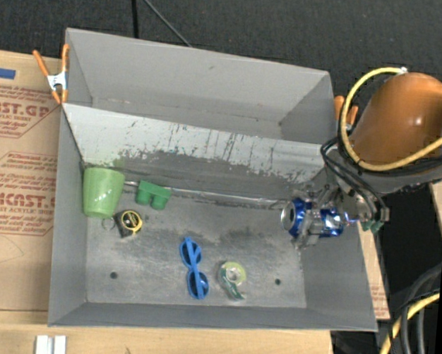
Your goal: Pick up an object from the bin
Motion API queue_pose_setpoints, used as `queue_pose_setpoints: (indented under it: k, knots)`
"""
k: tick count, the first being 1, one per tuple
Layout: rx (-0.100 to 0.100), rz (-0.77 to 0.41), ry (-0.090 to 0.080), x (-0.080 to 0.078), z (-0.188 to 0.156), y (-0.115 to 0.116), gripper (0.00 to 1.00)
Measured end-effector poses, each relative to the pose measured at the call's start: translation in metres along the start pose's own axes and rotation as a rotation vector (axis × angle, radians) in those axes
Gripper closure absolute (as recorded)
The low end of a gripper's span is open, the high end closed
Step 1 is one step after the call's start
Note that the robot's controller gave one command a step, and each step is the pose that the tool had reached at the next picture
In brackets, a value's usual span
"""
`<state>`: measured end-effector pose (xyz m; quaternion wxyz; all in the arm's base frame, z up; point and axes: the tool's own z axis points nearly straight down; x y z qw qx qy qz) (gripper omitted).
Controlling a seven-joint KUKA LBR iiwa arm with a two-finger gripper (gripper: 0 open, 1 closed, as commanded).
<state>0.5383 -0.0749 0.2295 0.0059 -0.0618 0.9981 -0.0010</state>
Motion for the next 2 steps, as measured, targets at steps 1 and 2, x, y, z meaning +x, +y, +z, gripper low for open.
queue_pose_setpoints:
  k: [1,2]
  knots:
    - [-0.004,0.000,0.015,0.033,0.045,-0.019,1.00]
    - [0.001,0.013,0.004,0.065,-0.032,-0.051,1.00]
